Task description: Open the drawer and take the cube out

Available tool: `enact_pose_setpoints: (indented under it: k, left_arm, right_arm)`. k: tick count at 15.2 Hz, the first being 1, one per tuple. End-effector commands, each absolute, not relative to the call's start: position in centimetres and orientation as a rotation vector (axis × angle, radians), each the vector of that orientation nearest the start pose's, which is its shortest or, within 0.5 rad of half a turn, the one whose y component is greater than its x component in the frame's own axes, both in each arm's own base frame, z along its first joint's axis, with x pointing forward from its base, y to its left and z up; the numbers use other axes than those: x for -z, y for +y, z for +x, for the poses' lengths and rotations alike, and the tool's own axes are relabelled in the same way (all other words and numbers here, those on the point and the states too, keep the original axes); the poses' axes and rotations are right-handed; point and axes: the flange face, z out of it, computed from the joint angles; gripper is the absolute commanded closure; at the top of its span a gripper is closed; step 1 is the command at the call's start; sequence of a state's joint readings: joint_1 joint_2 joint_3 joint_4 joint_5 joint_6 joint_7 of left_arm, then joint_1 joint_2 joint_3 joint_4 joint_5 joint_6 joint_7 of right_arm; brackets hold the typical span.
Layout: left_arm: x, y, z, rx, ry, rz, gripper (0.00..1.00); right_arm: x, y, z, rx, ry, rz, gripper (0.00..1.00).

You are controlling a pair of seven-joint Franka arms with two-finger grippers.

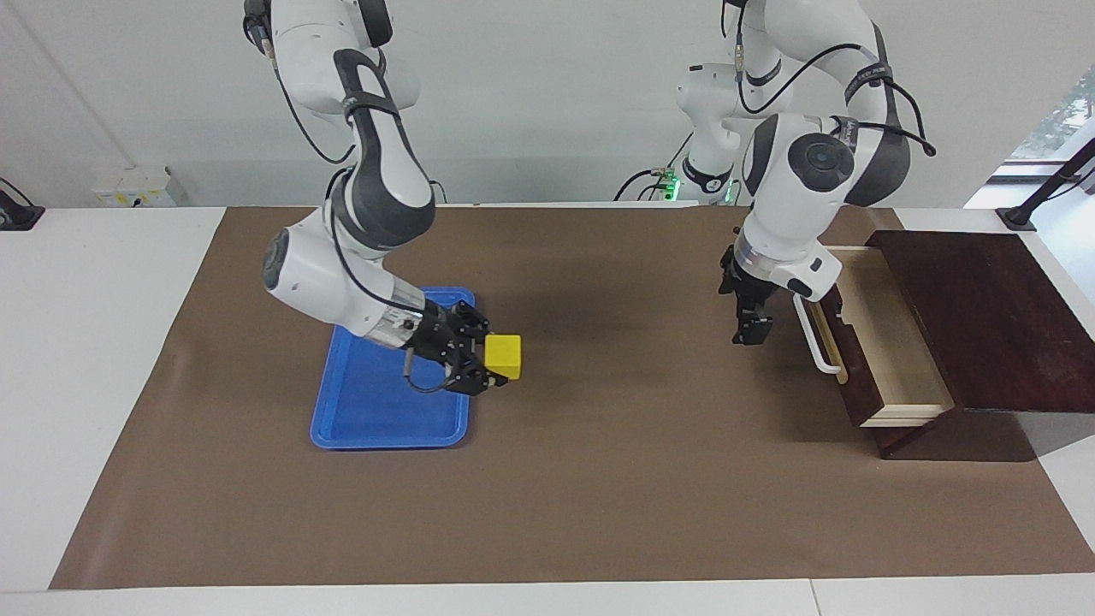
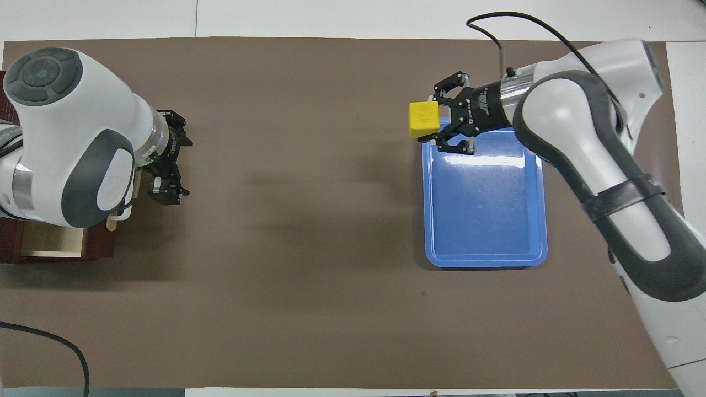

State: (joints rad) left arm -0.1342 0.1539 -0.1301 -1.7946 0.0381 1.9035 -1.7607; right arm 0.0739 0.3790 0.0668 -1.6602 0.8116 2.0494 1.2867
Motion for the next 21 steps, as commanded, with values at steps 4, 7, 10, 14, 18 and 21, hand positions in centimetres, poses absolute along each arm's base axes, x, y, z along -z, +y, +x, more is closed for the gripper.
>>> enact_pose_setpoints:
  k: [4,7,10,14,18,21]
  left_arm:
    - [-44.5,-6.4,57.1,0.028,-2.000,-2.403,0.00]
    - [-44.4,-3.3,57.4,0.038,-1.985,-2.423,0.00]
    - [-44.3,-1.3,57.6,0.040,-1.955,-2.443,0.00]
    - [-44.7,0.8,57.8,0.092,-1.912,-2.452,0.00]
    - [-45.1,3.9,58.2,0.138,-1.849,-2.467,0.00]
    - [-46.2,7.0,58.6,0.170,-1.838,-2.474,0.00]
  right_arm:
    - [-35.9,1.4,59.4,-0.568,1.710,-1.865,1.00]
    - [-32.4,0.1,56.6,-0.593,1.658,-1.933,1.00]
    - [-29.5,-0.7,54.4,-0.574,1.627,-1.982,1.00]
    - [-26.5,-1.0,53.2,-0.585,1.586,-2.029,1.00]
    - [-26.2,-0.9,53.0,-0.591,1.584,-2.031,1.00]
    - [-25.5,-1.1,52.3,-0.588,1.609,-2.023,1.00]
